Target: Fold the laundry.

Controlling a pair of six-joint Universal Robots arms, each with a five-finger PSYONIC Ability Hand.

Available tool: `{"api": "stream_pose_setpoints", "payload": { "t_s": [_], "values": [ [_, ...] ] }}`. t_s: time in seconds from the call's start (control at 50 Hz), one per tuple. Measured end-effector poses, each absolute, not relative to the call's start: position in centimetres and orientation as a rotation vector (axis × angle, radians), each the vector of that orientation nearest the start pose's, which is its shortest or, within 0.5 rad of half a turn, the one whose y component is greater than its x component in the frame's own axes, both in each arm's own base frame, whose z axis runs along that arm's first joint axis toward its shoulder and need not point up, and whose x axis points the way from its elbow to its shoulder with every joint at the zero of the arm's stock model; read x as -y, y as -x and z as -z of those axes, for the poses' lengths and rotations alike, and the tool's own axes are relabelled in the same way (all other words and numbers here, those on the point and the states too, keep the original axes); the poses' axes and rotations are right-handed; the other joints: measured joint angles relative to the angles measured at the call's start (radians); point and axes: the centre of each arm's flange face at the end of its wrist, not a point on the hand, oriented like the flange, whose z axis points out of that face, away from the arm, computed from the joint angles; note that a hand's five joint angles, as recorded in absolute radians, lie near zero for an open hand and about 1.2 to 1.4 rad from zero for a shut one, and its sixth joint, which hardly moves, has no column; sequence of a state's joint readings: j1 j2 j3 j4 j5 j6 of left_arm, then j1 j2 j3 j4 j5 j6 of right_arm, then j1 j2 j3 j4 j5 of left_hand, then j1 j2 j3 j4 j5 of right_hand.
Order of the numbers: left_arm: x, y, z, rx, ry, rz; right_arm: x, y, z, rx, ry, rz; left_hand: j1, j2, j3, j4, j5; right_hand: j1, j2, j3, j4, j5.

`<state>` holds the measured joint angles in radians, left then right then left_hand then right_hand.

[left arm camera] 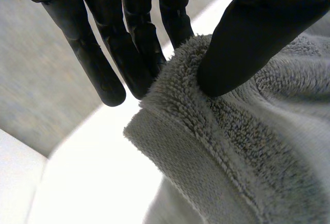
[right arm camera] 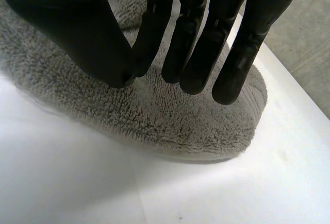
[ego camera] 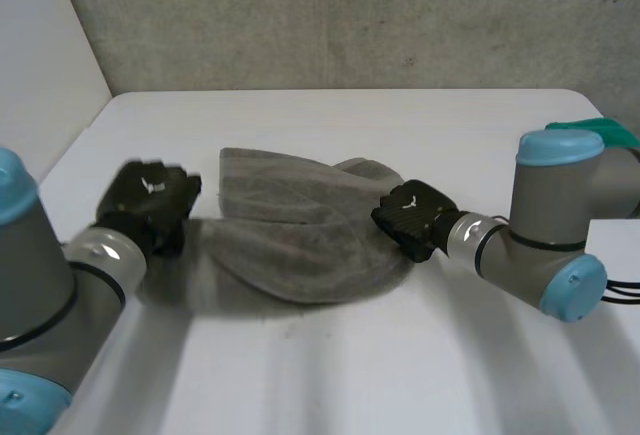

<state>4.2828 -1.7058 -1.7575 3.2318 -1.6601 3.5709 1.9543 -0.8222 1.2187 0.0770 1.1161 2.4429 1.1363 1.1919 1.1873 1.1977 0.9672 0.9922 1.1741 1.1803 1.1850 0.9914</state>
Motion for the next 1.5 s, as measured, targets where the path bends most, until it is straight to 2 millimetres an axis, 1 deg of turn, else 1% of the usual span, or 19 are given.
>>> {"api": "stream_pose_setpoints", "payload": {
  "t_s": [0.16, 0.18, 0.2, 0.22, 0.24, 0.3, 0.48, 0.56, 0.72, 0.88, 1.02, 1.1, 1.28, 1.3, 1.36, 1.4, 1.42, 1.46, 1.5],
  "values": [
    [21.8, 24.3, -28.3, -2.156, -0.779, 2.192, 30.8, -29.2, -18.8, -1.943, 1.432, 1.655, 0.000, 0.002, 0.000, 0.000, 0.000, -0.028, -0.030, -0.031, -0.033, -0.027],
    [21.6, 24.3, -28.8, -2.157, -0.766, 2.216, 30.7, -29.0, -19.4, -1.943, 1.422, 1.669, 0.000, 0.002, 0.000, 0.000, 0.000, -0.084, -0.093, -0.095, -0.098, -0.086],
    [21.1, 24.4, -29.8, -2.162, -0.742, 2.265, 30.6, -28.7, -20.2, -1.943, 1.409, 1.690, 0.000, 0.002, 0.000, 0.000, 0.000, -0.370, -0.424, -0.422, -0.424, -0.393],
    [20.8, 24.5, -30.6, -2.165, -0.725, 2.301, 30.4, -28.5, -20.7, -1.943, 1.401, 1.700, 0.000, 0.002, 0.002, 0.000, 0.000, -0.370, -0.424, -0.422, -0.424, -0.393],
    [20.5, 24.6, -31.2, -2.167, -0.711, 2.329, 30.3, -28.4, -21.0, -1.945, 1.396, 1.706, 0.000, 0.002, 0.002, 0.000, 0.000, -0.606, -0.702, -0.698, -0.681, -0.653],
    [19.5, 24.8, -33.5, -2.167, -0.662, 2.432, 29.8, -28.0, -21.3, -1.969, 1.365, 1.702, 0.000, 0.003, 0.004, 0.000, 0.000, -0.773, -0.926, -0.925, -0.926, -0.899],
    [18.0, 25.0, -38.5, -2.101, -0.584, 2.638, 28.0, -27.5, -18.6, -2.098, 1.184, 1.503, 0.000, 0.004, 0.004, 0.000, 0.000, -0.792, -0.960, -0.968, -0.955, -0.923],
    [16.9, 25.6, -40.2, -2.069, -0.597, 2.713, 28.1, -27.7, -16.5, -2.120, 0.986, 1.445, 0.000, 0.004, 0.004, 0.001, 0.000, -0.792, -0.960, -0.968, -0.955, -0.923],
    [14.9, 26.5, -42.4, -2.026, -0.632, 2.827, 29.7, -28.9, -13.5, -2.079, 0.693, 1.422, 0.000, 0.004, 0.004, 0.001, 0.000, -0.792, -0.960, -0.968, -0.955, -0.923],
    [14.2, 26.5, -43.2, -2.024, -0.602, 2.883, 30.2, -31.1, -11.8, -2.059, 0.667, 1.413, 0.000, 0.004, 0.004, 0.001, 0.000, -0.792, -0.959, -0.968, -0.955, -0.923],
    [14.4, 26.0, -43.9, -2.037, -0.488, 2.915, 30.7, -32.2, -11.3, -2.054, 0.646, 1.401, 0.000, 0.004, 0.004, 0.001, 0.000, -0.050, -0.073, -0.087, -0.089, -0.095],
    [14.5, 25.7, -44.2, -2.026, -0.452, 2.928, 30.3, -32.2, -11.4, -2.044, 0.655, 1.378, 0.000, 0.004, 0.004, 0.001, 0.000, -0.011, -0.001, -0.002, -0.004, -0.013],
    [15.2, 25.0, -44.5, -1.997, -0.398, 2.921, 30.6, -30.0, -17.2, -1.936, 0.687, 1.496, 0.000, 0.004, 0.004, 0.001, 0.000, -0.011, -0.001, 0.000, 0.002, -0.008],
    [15.8, 24.7, -44.4, -1.989, -0.378, 2.904, 31.4, -28.3, -20.4, -1.906, 0.694, 1.604, 0.000, 0.004, 0.004, 0.001, 0.000, -0.011, -0.001, 0.000, 0.002, -0.008],
    [16.9, 23.9, -44.1, -1.985, -0.343, 2.862, 31.9, -25.9, -25.1, -1.871, 0.726, 1.751, 0.000, 0.004, 0.006, 0.001, 0.000, -0.011, -0.001, 0.000, 0.002, -0.008],
    [17.2, 23.7, -43.9, -1.989, -0.334, 2.844, 31.8, -25.5, -25.9, -1.864, 0.735, 1.775, 0.000, 0.004, 0.006, 0.001, 0.000, -0.011, -0.001, 0.000, 0.002, -0.008],
    [18.4, 22.9, -43.1, -2.013, -0.315, 2.777, 31.1, -23.9, -30.4, -1.835, 0.810, 1.886, 0.000, 0.005, 0.006, 0.003, 0.000, -0.011, -0.001, 0.000, 0.002, -0.008],
    [18.8, 22.7, -42.7, -2.026, -0.313, 2.751, 30.7, -23.5, -31.6, -1.831, 0.838, 1.908, 0.000, 0.005, 0.006, 0.003, 0.000, -0.011, -0.001, 0.000, 0.002, -0.006],
    [20.5, 21.9, -40.7, -2.108, -0.327, 2.631, 28.8, -22.7, -35.1, -1.836, 0.977, 1.950, 0.000, 0.005, 0.006, 0.004, 0.000, -0.011, -0.001, 0.000, 0.002, -0.001]
  ]
}}
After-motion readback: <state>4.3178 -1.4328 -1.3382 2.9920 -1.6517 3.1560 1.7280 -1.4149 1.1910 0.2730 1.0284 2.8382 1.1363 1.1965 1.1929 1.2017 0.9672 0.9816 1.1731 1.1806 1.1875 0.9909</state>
